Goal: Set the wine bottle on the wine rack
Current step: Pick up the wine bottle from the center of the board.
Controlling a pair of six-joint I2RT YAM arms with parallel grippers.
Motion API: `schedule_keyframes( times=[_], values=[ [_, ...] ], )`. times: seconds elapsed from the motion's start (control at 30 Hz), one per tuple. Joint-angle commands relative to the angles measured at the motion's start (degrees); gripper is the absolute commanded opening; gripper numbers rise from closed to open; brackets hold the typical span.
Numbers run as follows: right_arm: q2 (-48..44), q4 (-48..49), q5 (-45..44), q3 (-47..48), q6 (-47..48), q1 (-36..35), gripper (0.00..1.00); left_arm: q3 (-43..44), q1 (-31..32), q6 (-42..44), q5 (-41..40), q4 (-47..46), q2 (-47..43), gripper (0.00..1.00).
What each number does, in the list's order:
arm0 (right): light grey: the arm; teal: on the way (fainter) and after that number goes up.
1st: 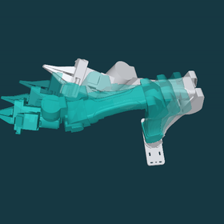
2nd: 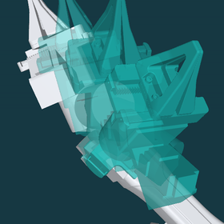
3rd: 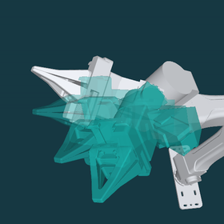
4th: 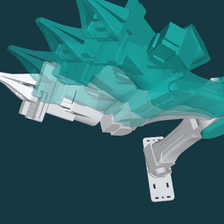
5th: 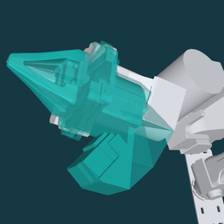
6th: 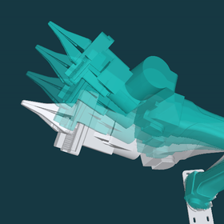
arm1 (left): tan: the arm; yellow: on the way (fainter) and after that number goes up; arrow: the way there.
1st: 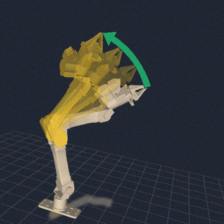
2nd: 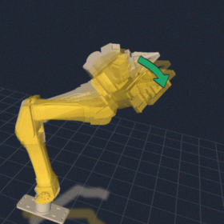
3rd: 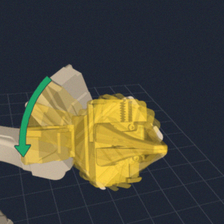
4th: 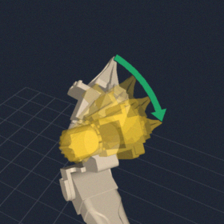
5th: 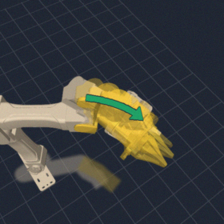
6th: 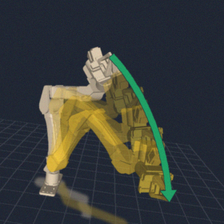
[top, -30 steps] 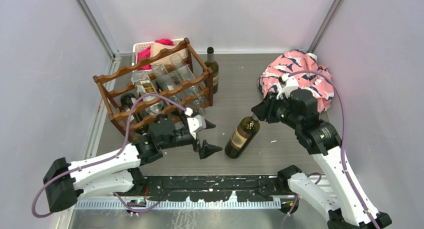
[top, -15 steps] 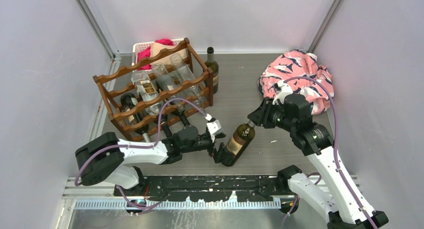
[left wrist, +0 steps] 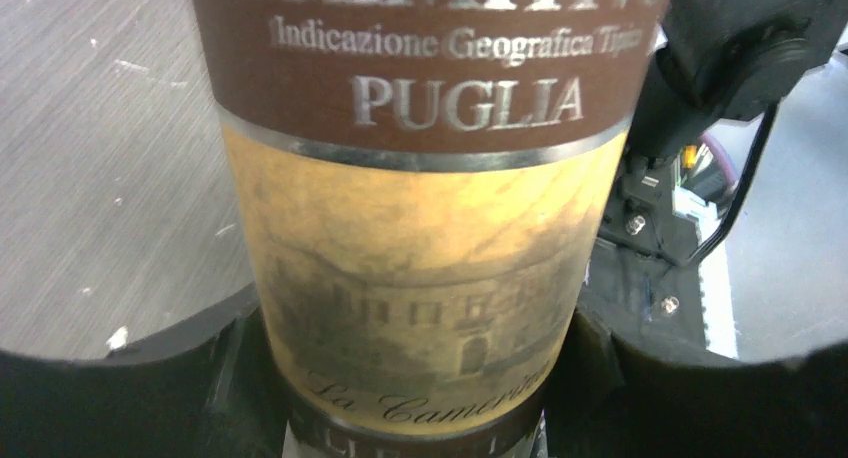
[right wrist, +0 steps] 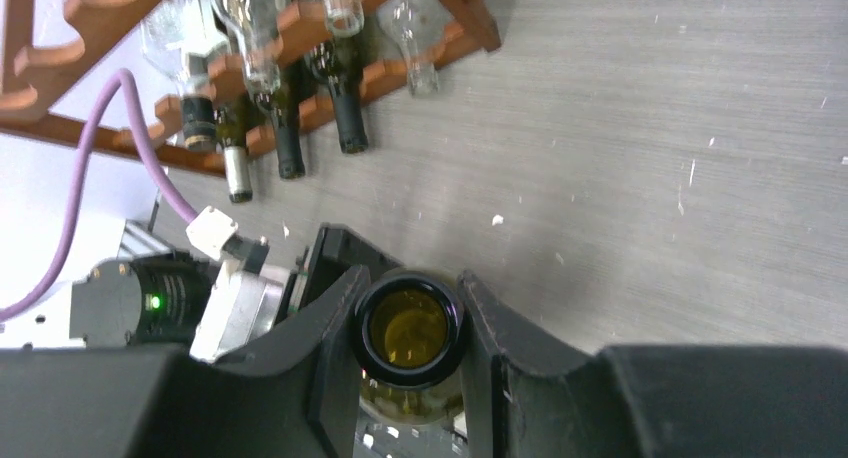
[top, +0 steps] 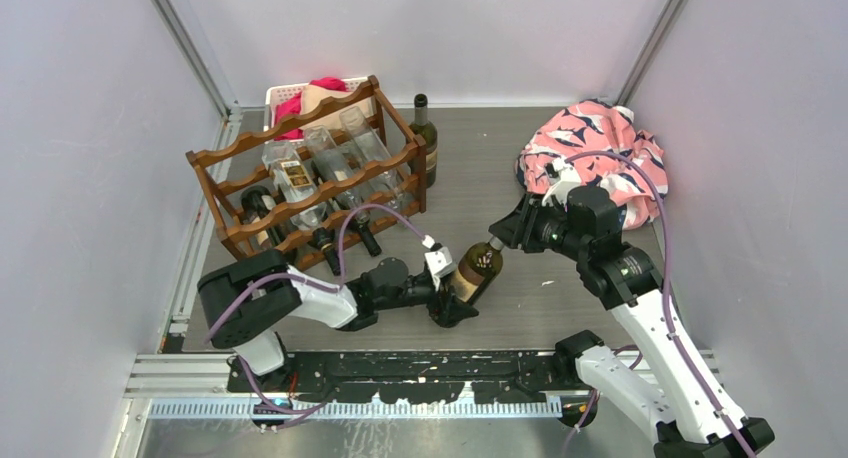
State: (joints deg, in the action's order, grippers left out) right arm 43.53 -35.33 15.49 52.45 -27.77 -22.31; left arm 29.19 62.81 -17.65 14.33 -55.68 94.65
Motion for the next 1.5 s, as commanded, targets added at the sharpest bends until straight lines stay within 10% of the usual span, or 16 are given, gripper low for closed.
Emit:
schedule_keyframes(
  times=[0.0, 0.07, 0.4, 0.83, 1.47],
  values=[
    [-1.3, 4.9, 2.1, 1.9, -2.4, 0.0, 0.01, 1.1, 0.2, 3.4, -2.7, -2.8, -3.2, 0.24],
    [-1.4, 3.0, 1.8, 2.0, -1.0, -0.1, 0.11, 1.3, 0.2, 7.0, -3.1, 3.6, -7.3, 0.01],
    [0.6, -7.6, 8.4, 5.3, 8.6, 0.0, 0.99, 13.5, -1.9, 36.5, 9.7, 63.1, -26.4, 0.00],
    [3.6, -15.7, 23.7, 8.6, 19.7, -4.1, 1.00, 23.2, -5.0, 55.0, 8.2, 94.8, -32.5, 0.00],
    [15.8, -10.9, 10.4, 4.8, 12.3, -28.1, 0.91, 26.4, -5.5, 57.7, 5.2, 99.8, -34.8, 0.00]
  ],
)
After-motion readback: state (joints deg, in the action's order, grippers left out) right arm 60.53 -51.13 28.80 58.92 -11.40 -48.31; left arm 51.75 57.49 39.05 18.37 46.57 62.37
